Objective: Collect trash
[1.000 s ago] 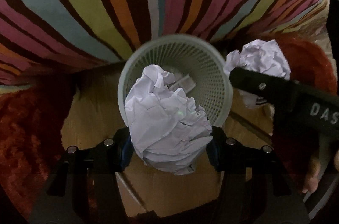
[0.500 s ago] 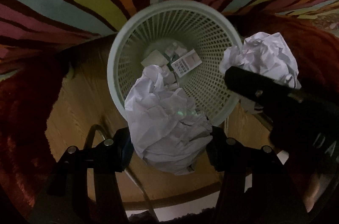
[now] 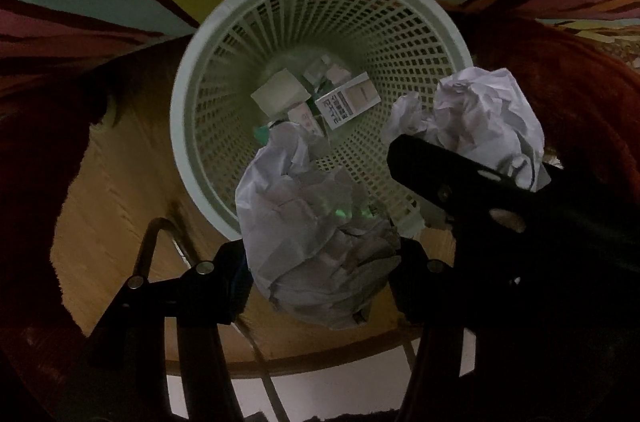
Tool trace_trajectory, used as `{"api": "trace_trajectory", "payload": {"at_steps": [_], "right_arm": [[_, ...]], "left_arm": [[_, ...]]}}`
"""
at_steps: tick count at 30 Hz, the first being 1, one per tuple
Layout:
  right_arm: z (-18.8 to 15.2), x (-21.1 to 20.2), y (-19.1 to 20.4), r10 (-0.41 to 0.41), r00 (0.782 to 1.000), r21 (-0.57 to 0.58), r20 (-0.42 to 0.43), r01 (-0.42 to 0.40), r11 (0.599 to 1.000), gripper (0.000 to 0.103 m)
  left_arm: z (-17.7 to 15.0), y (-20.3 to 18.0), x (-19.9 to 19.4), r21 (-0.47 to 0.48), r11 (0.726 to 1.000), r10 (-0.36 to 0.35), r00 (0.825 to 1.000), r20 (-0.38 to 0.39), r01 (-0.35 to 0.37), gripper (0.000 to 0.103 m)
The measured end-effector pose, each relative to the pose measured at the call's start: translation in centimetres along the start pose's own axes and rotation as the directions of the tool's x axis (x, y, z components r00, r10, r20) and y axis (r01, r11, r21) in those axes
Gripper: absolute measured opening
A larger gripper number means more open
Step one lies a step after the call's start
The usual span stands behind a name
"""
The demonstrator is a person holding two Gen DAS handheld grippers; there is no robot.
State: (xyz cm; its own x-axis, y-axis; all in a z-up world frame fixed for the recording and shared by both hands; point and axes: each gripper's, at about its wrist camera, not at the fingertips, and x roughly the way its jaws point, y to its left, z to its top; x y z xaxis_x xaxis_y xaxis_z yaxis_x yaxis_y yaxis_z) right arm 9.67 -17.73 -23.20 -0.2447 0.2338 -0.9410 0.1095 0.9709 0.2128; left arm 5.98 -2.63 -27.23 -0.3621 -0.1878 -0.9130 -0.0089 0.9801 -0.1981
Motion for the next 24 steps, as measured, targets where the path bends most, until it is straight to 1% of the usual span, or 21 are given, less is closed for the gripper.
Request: {"api": "trace_trajectory", "payload": {"at_steps": [6, 8, 11, 12, 14, 15, 16, 18, 24], "right_arm": [[0.2, 0.6, -0.1, -0.002, 1.0, 0.017, -0.013, 0.002, 1.0, 0.058], [0.2, 0.9, 0.0, -0.006, 1.0, 0.019, -0.019, 0.006, 1.0, 0.058], [0.4, 1.2, -0.1, -0.015, 0.999, 0.026, -0.036, 0.016, 1.0, 0.059], [0.5, 1.3, 0.0, 0.008, 0.997, 0.032, -0.074, -0.005, 0.999, 0.063], [0.7, 1.4, -0.2, -0.028, 0.997, 0.05, -0.076, 0.032, 0.998, 0.075], [0.5, 1.5, -0.2, -0.029, 0.997, 0.052, -0.075, 0.032, 0.998, 0.085], [0.6, 1.4, -0.3, -0.021, 0.998, 0.063, -0.068, 0.025, 0.998, 0.092], [0.6, 1.4, -0.4, -0.01, 0.998, 0.071, -0.059, 0.014, 0.997, 0.092], [0.8, 1.4, -1.2, 0.013, 0.999, 0.111, -0.047, -0.008, 0.994, 0.093]], "left_arm": [[0.3, 0.1, 0.3, -0.015, 1.0, -0.018, 1.0, -0.013, 0.018, 0.056], [0.4, 0.3, 0.4, -0.03, 0.999, -0.03, 0.999, -0.019, 0.029, 0.058], [0.5, 0.6, 1.0, -0.049, 0.999, -0.019, 0.999, -0.039, 0.017, 0.069], [0.5, 0.6, 1.2, -0.051, 0.999, -0.011, 0.999, -0.045, 0.009, 0.072], [0.6, 0.6, 1.3, -0.056, 0.998, -0.019, 0.999, -0.044, 0.016, 0.075], [0.6, 0.6, 1.2, -0.055, 0.998, -0.025, 0.999, -0.035, 0.023, 0.079], [0.6, 0.6, 1.0, -0.053, 0.998, -0.026, 0.999, -0.023, 0.025, 0.082], [0.6, 0.6, 0.7, -0.051, 0.998, -0.025, 1.0, -0.005, 0.025, 0.083], [0.5, 0.7, 0.8, -0.053, 0.998, -0.021, 1.0, -0.02, 0.02, 0.083]]}}
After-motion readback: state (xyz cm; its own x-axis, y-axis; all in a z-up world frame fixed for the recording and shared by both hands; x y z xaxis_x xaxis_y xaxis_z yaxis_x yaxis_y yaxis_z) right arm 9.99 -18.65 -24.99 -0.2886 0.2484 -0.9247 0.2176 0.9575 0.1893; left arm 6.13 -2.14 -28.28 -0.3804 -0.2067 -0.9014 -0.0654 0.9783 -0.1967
